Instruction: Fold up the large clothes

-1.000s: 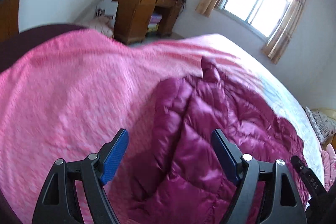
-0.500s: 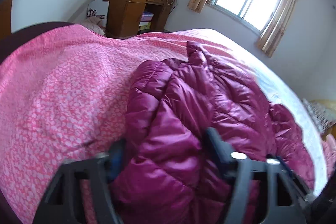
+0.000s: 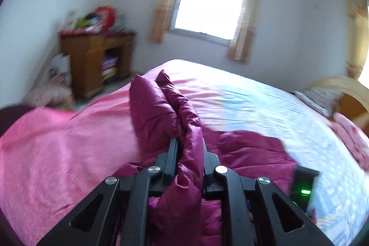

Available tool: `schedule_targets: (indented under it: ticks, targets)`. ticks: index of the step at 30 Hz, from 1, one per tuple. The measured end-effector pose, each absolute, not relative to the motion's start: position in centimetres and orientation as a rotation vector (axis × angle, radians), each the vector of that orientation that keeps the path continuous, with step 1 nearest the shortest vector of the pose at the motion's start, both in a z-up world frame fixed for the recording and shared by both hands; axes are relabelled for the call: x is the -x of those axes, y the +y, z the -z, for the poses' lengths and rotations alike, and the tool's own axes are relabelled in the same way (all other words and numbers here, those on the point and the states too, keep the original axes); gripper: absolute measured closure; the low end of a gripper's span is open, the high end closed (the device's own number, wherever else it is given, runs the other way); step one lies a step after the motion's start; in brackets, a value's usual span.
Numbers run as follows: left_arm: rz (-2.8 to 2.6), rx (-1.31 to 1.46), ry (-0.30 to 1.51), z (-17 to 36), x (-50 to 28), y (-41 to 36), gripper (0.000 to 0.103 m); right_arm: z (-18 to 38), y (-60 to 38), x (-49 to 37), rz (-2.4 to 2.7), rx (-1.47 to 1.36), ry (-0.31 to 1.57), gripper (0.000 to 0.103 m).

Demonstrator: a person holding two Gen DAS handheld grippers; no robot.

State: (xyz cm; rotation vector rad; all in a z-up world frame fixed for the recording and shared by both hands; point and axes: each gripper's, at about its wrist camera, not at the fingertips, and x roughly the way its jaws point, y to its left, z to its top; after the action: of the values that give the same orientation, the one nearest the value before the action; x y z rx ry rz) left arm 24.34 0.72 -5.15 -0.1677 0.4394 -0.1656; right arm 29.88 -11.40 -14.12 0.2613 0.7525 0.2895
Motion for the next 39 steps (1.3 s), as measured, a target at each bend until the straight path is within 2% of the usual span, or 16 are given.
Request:
schedule_targets:
  ticks: [4,9,14,15,16,18,24,26,27,28,30,34,36,39]
  targets:
    - [0.279,0.065,0.42,4.5,-24.0,-3.4,0.093,13.5,-13.7,-29.8,-0.385,-0.373,0.783,0.074]
    - [0.38,0.013,0.465,5.7,-25.1,-7.0,0.093,11.8,-19.7,-28.1,-0.377,-0.512,0.71,0.073]
    - [0.446,-0.032,0.537,8.8,-25.6,-10.3,0.099,11.3,-25.4,-26.8,-0.304,-0.554,0.687,0.064]
    - [0.455,-0.03,0.538,9.0,-25.5,-10.4,0.099,11.3,-26.4,-26.6,-0.292,-0.574,0.685,0.056]
    - [0.46,-0.019,0.528,8.9,-25.0,-10.3,0.099,11.2,-27.1,-26.4,-0.285,-0.587,0.681,0.047]
    - [0.439,0.012,0.503,7.9,-24.3,-9.6,0.099,10.8,-28.1,-25.9,-0.287,-0.6,0.66,0.041]
    - [0.282,0.171,0.433,3.8,-23.8,-0.9,0.098,10.3,-25.3,-25.8,-0.346,-0.558,0.643,0.041]
    - [0.208,0.217,0.426,3.3,-23.4,3.7,0.095,10.1,-23.1,-26.3,-0.376,-0.512,0.655,0.046]
    - [0.165,0.244,0.429,3.4,-23.3,5.9,0.079,10.2,-22.7,-27.0,-0.387,-0.489,0.663,0.049]
    - [0.105,0.281,0.435,3.7,-23.0,8.4,0.043,10.2,-21.5,-27.3,-0.402,-0.465,0.672,0.05]
    - [-0.012,0.355,0.419,4.7,-22.0,12.9,0.002,10.1,-19.2,-27.7,-0.432,-0.43,0.689,0.05]
    - [-0.079,0.574,0.523,8.2,-21.4,18.7,0.002,9.4,-15.5,-28.1,-0.501,-0.388,0.71,0.05]
    - [-0.058,0.644,0.588,10.0,-21.8,19.0,0.002,9.4,-13.9,-28.4,-0.523,-0.372,0.722,0.05]
    - [-0.046,0.604,0.635,11.3,-22.3,16.8,0.002,9.4,-11.7,-28.4,-0.547,-0.34,0.734,0.05]
